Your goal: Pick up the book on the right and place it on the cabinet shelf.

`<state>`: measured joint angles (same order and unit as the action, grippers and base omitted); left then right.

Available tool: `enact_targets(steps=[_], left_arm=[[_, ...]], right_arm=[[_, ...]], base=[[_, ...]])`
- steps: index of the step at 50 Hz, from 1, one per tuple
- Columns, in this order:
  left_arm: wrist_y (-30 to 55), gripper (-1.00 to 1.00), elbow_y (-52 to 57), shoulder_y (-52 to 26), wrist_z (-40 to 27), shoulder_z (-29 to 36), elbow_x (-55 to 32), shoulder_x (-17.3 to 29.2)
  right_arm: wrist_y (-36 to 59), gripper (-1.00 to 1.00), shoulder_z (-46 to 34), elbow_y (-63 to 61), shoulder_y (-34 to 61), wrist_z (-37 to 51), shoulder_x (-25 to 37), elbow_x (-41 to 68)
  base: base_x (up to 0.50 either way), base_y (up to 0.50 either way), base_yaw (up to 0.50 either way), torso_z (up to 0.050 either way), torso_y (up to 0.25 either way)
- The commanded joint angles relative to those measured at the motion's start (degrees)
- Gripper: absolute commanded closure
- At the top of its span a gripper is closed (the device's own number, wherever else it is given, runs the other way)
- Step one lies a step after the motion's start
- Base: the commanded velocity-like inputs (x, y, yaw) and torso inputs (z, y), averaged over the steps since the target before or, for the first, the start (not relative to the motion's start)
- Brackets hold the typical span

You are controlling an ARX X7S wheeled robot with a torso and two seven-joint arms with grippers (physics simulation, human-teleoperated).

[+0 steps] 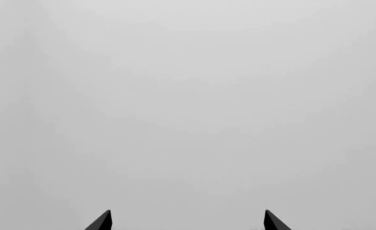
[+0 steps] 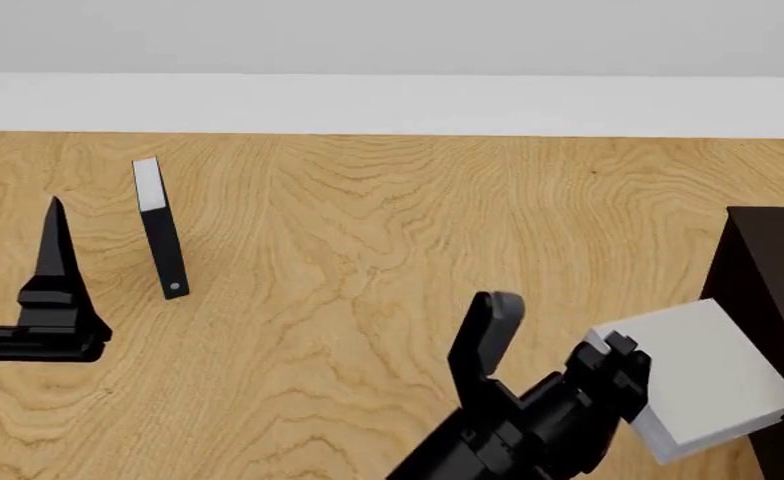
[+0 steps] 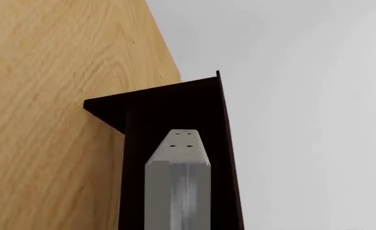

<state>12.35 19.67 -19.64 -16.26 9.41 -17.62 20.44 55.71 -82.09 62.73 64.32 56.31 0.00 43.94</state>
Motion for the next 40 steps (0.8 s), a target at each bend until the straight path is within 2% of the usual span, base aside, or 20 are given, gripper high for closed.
enact_targets(steps=[1,40], left_arm=[[-0.4,-1.0,-0.8,-0.2,0.0,0.3,0.1,0.0],[-0.9,-1.0,-2.1,-0.6,-0.5,1.4,0.8,0.2]], right_arm=[[2.2,1.0,-2.8,1.7,-0.1,0.6,0.0,-5.7],[-2.1,1.0,1.0,10.4,-2.7,0.4,0.0,-10.1]], base=[[0.0,0.0,0.0,0.0,0.0],[0.0,0.0,0.0,0.0,0.001]])
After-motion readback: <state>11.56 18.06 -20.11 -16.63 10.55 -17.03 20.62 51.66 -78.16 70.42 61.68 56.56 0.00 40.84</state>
